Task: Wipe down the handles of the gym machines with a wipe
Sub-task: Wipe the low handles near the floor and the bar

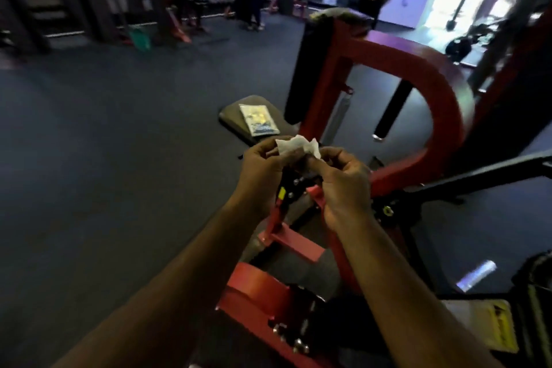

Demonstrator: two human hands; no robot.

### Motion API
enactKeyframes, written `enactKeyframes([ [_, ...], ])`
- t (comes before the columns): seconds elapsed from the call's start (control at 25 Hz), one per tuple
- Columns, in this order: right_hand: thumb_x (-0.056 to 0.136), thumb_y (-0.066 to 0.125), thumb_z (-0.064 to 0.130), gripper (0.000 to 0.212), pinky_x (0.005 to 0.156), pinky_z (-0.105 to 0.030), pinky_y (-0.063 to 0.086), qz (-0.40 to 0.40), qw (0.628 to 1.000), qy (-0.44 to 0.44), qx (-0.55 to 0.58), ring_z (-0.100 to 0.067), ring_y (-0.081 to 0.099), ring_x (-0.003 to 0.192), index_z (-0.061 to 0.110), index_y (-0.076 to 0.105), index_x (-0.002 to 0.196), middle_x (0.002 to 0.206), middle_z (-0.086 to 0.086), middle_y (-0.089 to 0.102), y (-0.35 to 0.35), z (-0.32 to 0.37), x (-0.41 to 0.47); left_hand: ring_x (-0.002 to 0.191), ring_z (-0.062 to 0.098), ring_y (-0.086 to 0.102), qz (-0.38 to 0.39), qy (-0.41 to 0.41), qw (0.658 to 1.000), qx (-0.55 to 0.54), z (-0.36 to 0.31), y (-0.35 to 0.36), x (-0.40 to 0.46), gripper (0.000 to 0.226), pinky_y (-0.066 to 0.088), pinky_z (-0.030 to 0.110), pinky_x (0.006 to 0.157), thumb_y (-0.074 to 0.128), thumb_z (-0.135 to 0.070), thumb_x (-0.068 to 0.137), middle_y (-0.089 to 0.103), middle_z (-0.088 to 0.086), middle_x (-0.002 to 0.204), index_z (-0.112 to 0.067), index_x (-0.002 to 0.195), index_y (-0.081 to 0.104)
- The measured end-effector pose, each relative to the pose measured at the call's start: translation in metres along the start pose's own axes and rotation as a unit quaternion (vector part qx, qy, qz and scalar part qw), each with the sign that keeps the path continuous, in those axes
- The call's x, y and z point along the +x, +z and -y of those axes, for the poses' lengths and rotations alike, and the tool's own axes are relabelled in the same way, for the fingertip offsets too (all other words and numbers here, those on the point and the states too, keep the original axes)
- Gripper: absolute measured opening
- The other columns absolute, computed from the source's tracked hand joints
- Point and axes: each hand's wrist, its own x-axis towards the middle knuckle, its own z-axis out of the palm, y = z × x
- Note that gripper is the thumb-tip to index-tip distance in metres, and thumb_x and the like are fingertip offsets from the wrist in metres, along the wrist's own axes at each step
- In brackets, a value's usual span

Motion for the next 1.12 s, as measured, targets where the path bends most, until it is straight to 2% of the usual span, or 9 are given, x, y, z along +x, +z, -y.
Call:
enactKeyframes([
  [0.08,0.075,0.078,0.006,0.015,0.066,-0.031,0.057,0.065,0.998,0.017,0.013,-0.019,0.066,0.072,0.006,0.069,0.087,0.08,-0.011,0.07,0.036,-0.001,-0.008,0.084,0.024,0.072,-0.051,0.032,0.998,0.009,-0.02,-0.035,-0.013,0.017,0.061,0.032,0.077,0.067,0.004,0.085,0.075,0.016,0.094,0.0,0.101,0.071],
  [0.2,0.08,0.073,0.002,0.022,0.075,-0.041,0.058,0.165,0.979,0.079,0.091,-0.028,0.064,0.078,-0.007,0.064,0.098,0.086,-0.02,0.066,0.1,-0.005,-0.025,0.073,0.02,0.07,-0.127,0.069,0.989,0.005,-0.054,-0.091,-0.036,0.013,0.06,0.028,0.073,0.064,0.006,0.086,0.072,0.015,0.086,0.004,0.098,0.068],
  [0.4,0.087,0.068,0.003,0.005,0.071,-0.035,0.058,0.295,0.934,0.138,0.148,-0.026,0.066,0.08,0.006,0.064,0.088,0.086,-0.016,0.067,0.203,-0.009,-0.067,0.074,0.019,0.071,-0.232,0.123,0.965,-0.022,-0.106,-0.177,-0.077,0.016,0.059,0.027,0.071,0.06,0.002,0.089,0.072,0.014,0.089,0.005,0.104,0.067],
  [0.6,0.088,0.065,-0.003,0.013,0.065,-0.031,0.058,0.352,0.902,0.179,0.173,-0.022,0.06,0.072,0.002,0.057,0.096,0.085,-0.017,0.059,0.302,-0.009,-0.126,0.081,0.017,0.069,-0.286,0.157,0.944,-0.05,-0.151,-0.257,-0.117,0.026,0.056,0.024,0.067,0.058,-0.01,0.094,0.072,0.011,0.099,0.005,0.114,0.067],
  [0.76,0.086,0.062,-0.009,0.021,0.056,-0.029,0.056,0.416,0.856,0.236,0.196,-0.023,0.061,0.07,0.009,0.052,0.088,0.083,-0.016,0.059,0.374,-0.013,-0.169,0.08,0.023,0.067,-0.347,0.182,0.916,-0.085,-0.188,-0.324,-0.145,0.029,0.059,0.032,0.07,0.058,-0.015,0.095,0.067,0.019,0.104,0.003,0.117,0.065],
  [0.84,0.086,0.06,-0.011,0.02,0.061,-0.03,0.057,0.451,0.837,0.24,0.195,-0.023,0.064,0.073,0.005,0.056,0.097,0.085,-0.015,0.062,0.405,-0.016,-0.19,0.082,0.023,0.067,-0.366,0.193,0.907,-0.077,-0.203,-0.355,-0.161,0.031,0.059,0.033,0.069,0.06,-0.017,0.094,0.068,0.019,0.105,0.002,0.119,0.064],
  [0.96,0.084,0.064,-0.009,0.023,0.072,-0.035,0.057,0.482,0.835,0.207,0.169,-0.024,0.066,0.077,-0.002,0.061,0.106,0.085,-0.013,0.067,0.445,-0.023,-0.213,0.079,0.023,0.067,-0.394,0.201,0.896,-0.046,-0.218,-0.392,-0.177,0.02,0.06,0.032,0.068,0.066,-0.002,0.086,0.07,0.016,0.096,-0.004,0.106,0.07],
  [1.04,0.084,0.063,-0.01,0.014,0.068,-0.033,0.057,0.501,0.831,0.192,0.144,-0.024,0.066,0.076,0.001,0.065,0.093,0.081,-0.011,0.068,0.476,-0.033,-0.223,0.077,0.024,0.068,-0.431,0.2,0.879,-0.035,-0.226,-0.422,-0.181,0.021,0.06,0.034,0.068,0.065,0.007,0.083,0.071,0.016,0.09,-0.003,0.1,0.07],
  [1.12,0.086,0.058,-0.012,0.019,0.067,-0.035,0.059,0.502,0.833,0.193,0.128,-0.023,0.068,0.075,0.006,0.065,0.085,0.082,-0.009,0.068,0.508,-0.044,-0.224,0.07,0.022,0.069,-0.458,0.201,0.865,-0.045,-0.234,-0.452,-0.177,0.02,0.06,0.031,0.062,0.062,0.011,0.083,0.073,0.012,0.082,-0.003,0.096,0.07],
])
